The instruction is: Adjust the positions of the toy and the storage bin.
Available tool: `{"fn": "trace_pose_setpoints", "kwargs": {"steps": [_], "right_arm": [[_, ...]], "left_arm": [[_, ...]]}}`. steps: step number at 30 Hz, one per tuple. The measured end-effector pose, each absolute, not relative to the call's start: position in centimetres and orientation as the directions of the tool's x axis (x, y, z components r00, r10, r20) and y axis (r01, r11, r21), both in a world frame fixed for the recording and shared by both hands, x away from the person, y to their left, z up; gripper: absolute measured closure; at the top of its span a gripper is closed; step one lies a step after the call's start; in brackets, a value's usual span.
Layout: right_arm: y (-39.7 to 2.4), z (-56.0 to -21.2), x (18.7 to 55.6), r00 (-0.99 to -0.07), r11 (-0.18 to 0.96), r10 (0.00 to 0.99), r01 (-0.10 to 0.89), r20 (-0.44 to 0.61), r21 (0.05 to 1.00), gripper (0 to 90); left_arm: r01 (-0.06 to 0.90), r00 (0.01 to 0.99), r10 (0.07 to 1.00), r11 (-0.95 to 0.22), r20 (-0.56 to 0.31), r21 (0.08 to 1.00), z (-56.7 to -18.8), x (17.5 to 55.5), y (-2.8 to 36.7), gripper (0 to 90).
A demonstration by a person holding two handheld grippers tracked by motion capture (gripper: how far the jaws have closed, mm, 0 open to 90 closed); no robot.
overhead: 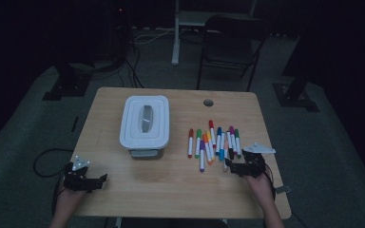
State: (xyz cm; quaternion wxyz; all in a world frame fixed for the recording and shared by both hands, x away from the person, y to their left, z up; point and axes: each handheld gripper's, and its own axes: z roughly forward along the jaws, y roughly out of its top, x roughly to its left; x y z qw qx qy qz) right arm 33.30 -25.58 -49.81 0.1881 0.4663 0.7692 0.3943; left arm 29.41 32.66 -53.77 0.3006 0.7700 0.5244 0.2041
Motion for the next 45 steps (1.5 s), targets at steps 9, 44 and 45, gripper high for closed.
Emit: {"fn": "trace_pose_setpoints", "kwargs": {"steps": [9, 44, 45], "right_arm": [[-18.6, -48.9, 38.6, -0.578, 0.351, 0.815, 0.538, 0.033, 0.766, 13.3], [-6.8, -50.6, 48.5, -0.547, 0.322, 0.835, 0.574, 0.06, 0.753, 13.4], [-6.6, -50.7, 48.7, -0.541, 0.315, 0.839, 0.581, 0.066, 0.751, 13.4]], "left_arm": [[0.669, 0.347, 0.938, -0.256, 0.011, 0.698, -53.2, 32.5, 32.7, 1.1], [0.621, 0.354, 0.935, -0.247, 0.014, 0.744, -52.4, 45.8, 28.6, 1.2], [0.621, 0.362, 0.932, -0.251, 0.012, 0.743, -52.4, 46.0, 28.4, 1.1]]}}
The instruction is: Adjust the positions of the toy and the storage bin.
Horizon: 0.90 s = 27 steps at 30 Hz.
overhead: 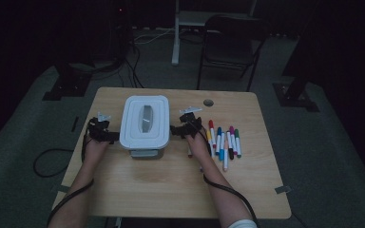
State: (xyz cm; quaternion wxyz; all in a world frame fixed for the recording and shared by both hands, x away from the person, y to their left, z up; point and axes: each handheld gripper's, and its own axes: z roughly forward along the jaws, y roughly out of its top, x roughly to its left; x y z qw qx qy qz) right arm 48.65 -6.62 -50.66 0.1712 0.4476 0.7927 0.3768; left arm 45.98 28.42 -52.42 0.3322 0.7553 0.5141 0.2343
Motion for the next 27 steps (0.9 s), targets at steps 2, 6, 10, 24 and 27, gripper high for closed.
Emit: {"fn": "trace_pose_setpoints", "kwargs": {"steps": [2, 6, 10, 24, 27], "right_arm": [[-6.2, -50.9, 48.8, -0.542, 0.321, 0.838, 0.588, 0.066, 0.743, 13.2], [-5.4, -50.9, 48.5, -0.562, 0.335, 0.824, 0.584, 0.071, 0.74, 14.8], [-5.7, -50.7, 48.2, -0.558, 0.332, 0.827, 0.59, 0.074, 0.736, 15.1], [-8.5, -50.9, 44.2, -0.604, 0.403, 0.797, 0.559, 0.023, 0.725, 15.5], [-9.2, -50.9, 43.4, -0.606, 0.398, 0.795, 0.56, 0.031, 0.727, 15.5]], "left_arm": [[0.624, 0.376, 0.927, -0.261, 0.01, 0.737, -52.4, 46.2, 28.0, 1.1], [0.619, 0.389, 0.921, -0.269, 0.009, 0.738, -52.3, 46.3, 27.3, 1.1], [0.617, 0.397, 0.917, -0.287, 0.026, 0.733, -52.2, 46.0, 26.8, 1.2], [0.589, 0.465, 0.884, -0.346, 0.044, 0.731, -52.1, 44.2, 23.8, 1.6], [0.581, 0.479, 0.877, -0.356, 0.046, 0.732, -52.1, 43.5, 23.2, 1.6]]}}
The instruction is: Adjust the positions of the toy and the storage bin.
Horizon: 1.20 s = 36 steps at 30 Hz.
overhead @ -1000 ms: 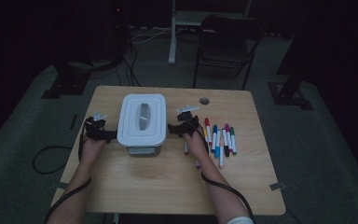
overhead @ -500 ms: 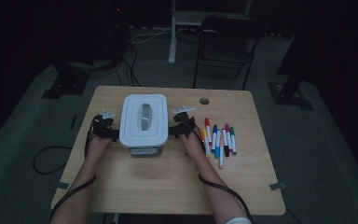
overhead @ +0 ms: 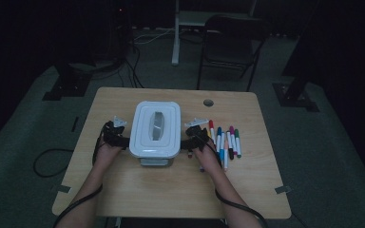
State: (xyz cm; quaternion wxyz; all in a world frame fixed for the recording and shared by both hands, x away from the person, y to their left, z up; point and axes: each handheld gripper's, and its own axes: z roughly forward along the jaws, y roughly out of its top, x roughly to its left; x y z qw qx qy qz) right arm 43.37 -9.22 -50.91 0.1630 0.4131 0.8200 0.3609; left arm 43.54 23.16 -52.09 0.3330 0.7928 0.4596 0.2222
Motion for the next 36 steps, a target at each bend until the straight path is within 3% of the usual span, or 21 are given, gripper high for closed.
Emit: {"fn": "trace_pose_setpoints", "kwargs": {"steps": [22, 36], "right_arm": [[-12.2, -51.2, 35.1, -0.644, 0.372, 0.761, 0.527, 0.074, 0.764, 15.5], [-12.1, -51.6, 30.3, -0.682, 0.369, 0.724, 0.512, 0.105, 0.776, 15.5]], "left_arm": [[0.538, 0.562, 0.824, -0.435, 0.078, 0.722, -51.9, 37.1, 20.9, 2.4], [0.532, 0.577, 0.815, -0.429, 0.058, 0.73, -52.2, 33.9, 21.6, 2.4]]}}
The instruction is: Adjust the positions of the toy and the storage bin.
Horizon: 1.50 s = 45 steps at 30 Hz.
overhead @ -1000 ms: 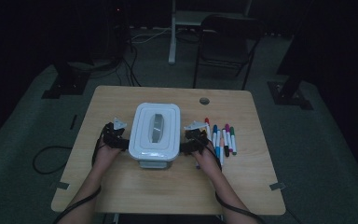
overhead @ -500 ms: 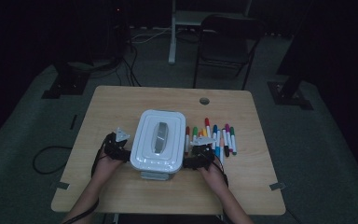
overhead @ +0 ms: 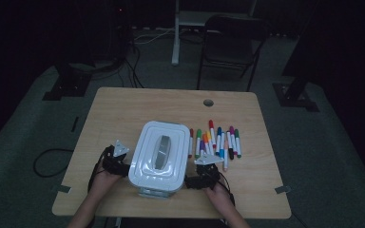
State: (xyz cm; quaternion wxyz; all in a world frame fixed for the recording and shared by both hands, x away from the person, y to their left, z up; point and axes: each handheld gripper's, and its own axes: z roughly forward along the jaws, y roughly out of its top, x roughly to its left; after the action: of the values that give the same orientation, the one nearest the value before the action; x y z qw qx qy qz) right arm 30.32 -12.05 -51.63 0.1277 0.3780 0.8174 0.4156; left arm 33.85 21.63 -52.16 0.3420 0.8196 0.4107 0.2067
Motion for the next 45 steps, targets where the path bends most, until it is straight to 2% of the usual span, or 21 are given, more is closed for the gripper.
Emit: {"fn": "trace_pose_setpoints", "kwargs": {"steps": [9, 17, 22, 36, 43, 45], "right_arm": [[-12.3, -51.8, 29.0, -0.691, 0.369, 0.715, 0.5, 0.104, 0.784, 15.3], [-12.1, -52.2, 29.4, -0.737, 0.382, 0.664, 0.477, 0.123, 0.792, 12.3], [-13.2, -51.5, 29.7, -0.709, 0.35, 0.699, 0.459, 0.099, 0.816, 12.3], [-20.5, -50.9, 28.6, -0.627, 0.305, 0.776, 0.467, 0.067, 0.83, 12.3], [-24.0, -51.9, 28.1, -0.568, 0.278, 0.82, 0.506, 0.073, 0.817, 12.3], [-25.6, -52.5, 27.9, -0.523, 0.272, 0.851, 0.525, 0.054, 0.806, 12.3]], "left_arm": [[0.525, 0.592, 0.805, -0.42, 0.038, 0.74, -52.4, 34.0, 21.6, 4.2], [0.518, 0.592, 0.805, -0.4, 0.02, 0.756, -52.4, 34.7, 22.9, 2.2], [0.513, 0.588, 0.809, -0.384, 0.012, 0.768, -52.3, 34.5, 23.6, 2.3], [0.586, 0.547, 0.833, -0.31, -0.083, 0.749, -51.9, 31.6, 27.0, 2.2], [0.596, 0.523, 0.848, -0.293, -0.085, 0.747, -51.6, 30.1, 28.3, 2.3], [0.598, 0.511, 0.855, -0.281, -0.086, 0.751, -51.3, 29.5, 28.9, 2.2]]}}
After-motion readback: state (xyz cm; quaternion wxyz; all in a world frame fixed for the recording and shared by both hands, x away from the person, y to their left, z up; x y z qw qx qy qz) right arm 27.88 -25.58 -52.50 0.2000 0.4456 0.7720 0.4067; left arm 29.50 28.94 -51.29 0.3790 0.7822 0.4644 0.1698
